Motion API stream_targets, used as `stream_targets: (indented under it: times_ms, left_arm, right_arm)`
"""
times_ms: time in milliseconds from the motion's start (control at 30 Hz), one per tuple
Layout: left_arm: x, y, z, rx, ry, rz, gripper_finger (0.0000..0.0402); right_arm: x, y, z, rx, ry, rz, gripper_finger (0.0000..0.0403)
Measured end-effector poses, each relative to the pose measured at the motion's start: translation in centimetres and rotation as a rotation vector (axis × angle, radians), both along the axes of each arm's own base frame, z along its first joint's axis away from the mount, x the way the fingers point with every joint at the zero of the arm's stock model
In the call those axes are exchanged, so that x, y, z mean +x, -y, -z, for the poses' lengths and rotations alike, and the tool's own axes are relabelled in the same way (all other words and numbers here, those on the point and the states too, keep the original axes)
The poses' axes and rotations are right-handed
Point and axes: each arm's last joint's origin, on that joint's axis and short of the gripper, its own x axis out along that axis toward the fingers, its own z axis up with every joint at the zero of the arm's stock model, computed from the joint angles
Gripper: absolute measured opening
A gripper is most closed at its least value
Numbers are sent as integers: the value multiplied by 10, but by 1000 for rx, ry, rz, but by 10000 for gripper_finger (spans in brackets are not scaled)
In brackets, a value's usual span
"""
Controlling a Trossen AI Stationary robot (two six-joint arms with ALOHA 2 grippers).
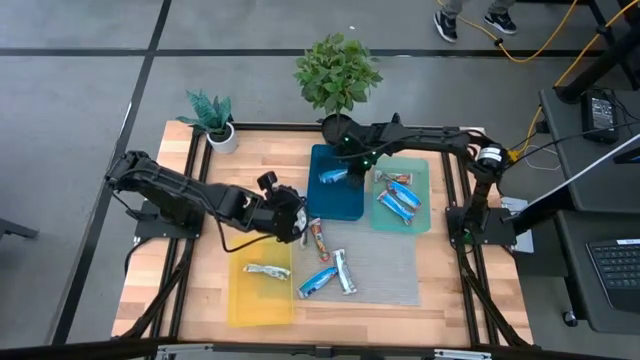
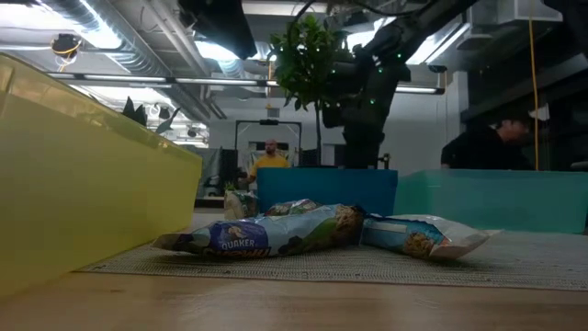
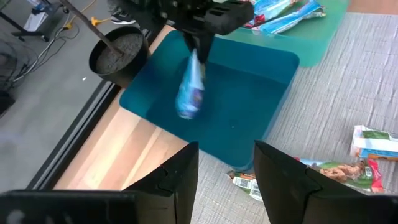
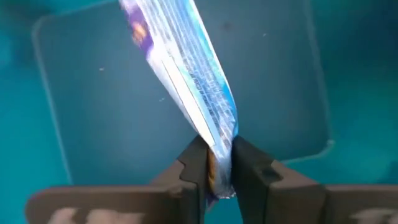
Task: Pick and place Granola Bars by type
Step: Put the blue granola bar into the blue bin, then put the yellow granola bar into the yellow bin
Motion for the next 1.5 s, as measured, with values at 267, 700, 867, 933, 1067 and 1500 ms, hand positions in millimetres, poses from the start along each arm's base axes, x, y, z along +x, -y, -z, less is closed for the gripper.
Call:
stream_targets:
  times_ms: [267, 700, 867, 933, 1067, 1500]
  left_arm:
    - [0, 0, 0, -15, -2, 9, 143]
    - [0, 2, 1, -57, -13, 40, 143]
    - [0, 3, 1, -66, -15, 46, 143]
    - [0, 2, 0, -67, -13, 47, 143]
    - [-3, 4, -4, -64, -2, 58, 143]
    - [-34, 2, -36, -11, 64, 106, 143]
  right_arm:
    - [5, -1, 8, 68, 34, -70, 77]
    - [14, -10, -12, 15, 11, -127, 120]
    - [21, -16, -36, -48, -24, -134, 164]
    - [23, -20, -47, -52, -36, -140, 174]
    - [26, -37, -66, -28, -73, -152, 176]
    - [28, -135, -97, 14, -150, -313, 128]
